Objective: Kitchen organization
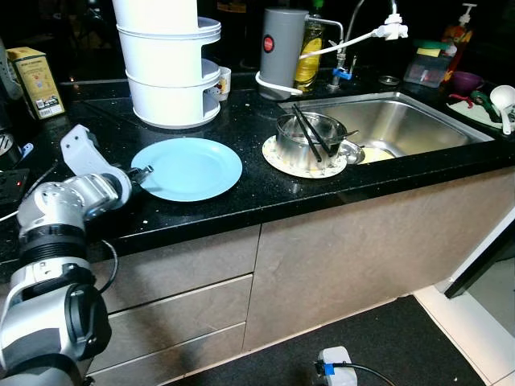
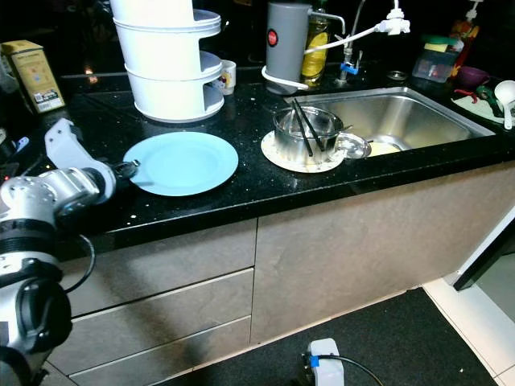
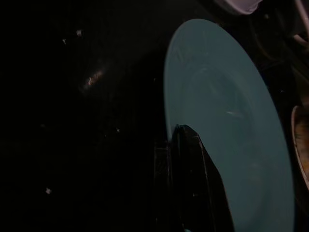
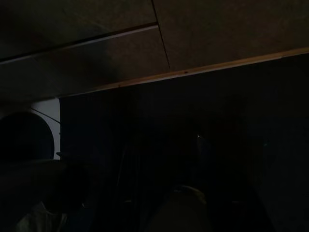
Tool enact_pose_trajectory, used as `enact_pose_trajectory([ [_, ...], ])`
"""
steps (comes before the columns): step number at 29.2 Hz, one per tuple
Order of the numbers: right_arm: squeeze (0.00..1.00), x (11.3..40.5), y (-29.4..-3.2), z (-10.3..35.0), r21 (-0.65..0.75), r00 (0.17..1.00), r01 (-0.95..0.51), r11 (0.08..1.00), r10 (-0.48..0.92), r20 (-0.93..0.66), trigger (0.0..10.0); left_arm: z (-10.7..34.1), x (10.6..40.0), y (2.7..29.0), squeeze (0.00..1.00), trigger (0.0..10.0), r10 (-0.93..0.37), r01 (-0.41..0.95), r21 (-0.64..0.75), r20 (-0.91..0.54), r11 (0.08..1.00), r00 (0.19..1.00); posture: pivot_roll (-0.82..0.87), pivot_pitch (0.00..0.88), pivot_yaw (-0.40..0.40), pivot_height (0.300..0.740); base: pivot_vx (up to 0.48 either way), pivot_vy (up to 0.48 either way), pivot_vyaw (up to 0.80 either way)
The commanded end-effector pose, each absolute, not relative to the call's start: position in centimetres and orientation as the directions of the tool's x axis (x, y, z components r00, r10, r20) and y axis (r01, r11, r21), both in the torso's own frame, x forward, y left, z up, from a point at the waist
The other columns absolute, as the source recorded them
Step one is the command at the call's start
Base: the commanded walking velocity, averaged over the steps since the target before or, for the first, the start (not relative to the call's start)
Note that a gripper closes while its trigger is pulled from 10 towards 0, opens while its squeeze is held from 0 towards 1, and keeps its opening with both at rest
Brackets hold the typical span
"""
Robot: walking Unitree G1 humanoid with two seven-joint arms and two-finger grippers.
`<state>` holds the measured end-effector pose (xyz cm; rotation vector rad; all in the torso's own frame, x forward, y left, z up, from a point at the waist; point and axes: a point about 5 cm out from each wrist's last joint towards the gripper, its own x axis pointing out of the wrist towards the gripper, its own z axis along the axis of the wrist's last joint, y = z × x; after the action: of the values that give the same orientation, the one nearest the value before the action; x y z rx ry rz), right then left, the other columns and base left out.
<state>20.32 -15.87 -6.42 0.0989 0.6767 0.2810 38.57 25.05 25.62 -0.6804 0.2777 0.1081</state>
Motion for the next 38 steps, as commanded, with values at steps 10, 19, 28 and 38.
enact_pose_trajectory([
  [10, 0.0, 20.2, -15.8, -6.5, 0.211, 0.745, -0.218, 0.953, 0.302, -0.596, 10.0, 28.9, 35.1, 28.2, 0.0, 0.0, -0.19, 0.149, -0.571, -0.013, 0.807, 0.982, 0.02, 0.117, -0.057, 0.74, 0.0, 0.0, 0.0],
  [19, 0.0, 23.6, -11.2, -1.6, 0.558, 0.62, -0.559, 0.613, 0.756, -0.208, 10.0, 30.1, 32.9, 28.2, 0.0, 0.0, -0.319, 0.351, -0.607, 0.165, 0.713, 0.933, 0.02, 0.125, -0.062, 0.74, 0.0, 0.0, 0.0],
  [28, 0.0, 27.1, -8.7, 11.6, 0.533, 0.373, -0.831, 0.158, 0.87, 0.324, 10.0, 30.6, 32.2, 27.9, 0.0, 0.0, -0.338, 0.422, -0.599, 0.254, 0.681, 0.906, 0.01, 0.121, -0.065, 0.74, 0.0, 0.0, 0.0],
  [38, 1.0, 29.4, -9.8, 16.6, 0.545, 0.492, -0.816, 0.195, 0.728, 0.477, 10.0, 30.7, 32.0, 28.5, 0.0, 0.0, -0.314, 0.415, -0.594, 0.271, 0.689, 0.91, 0.02, 0.121, -0.065, 0.74, 0.0, 0.0, 0.0],
])
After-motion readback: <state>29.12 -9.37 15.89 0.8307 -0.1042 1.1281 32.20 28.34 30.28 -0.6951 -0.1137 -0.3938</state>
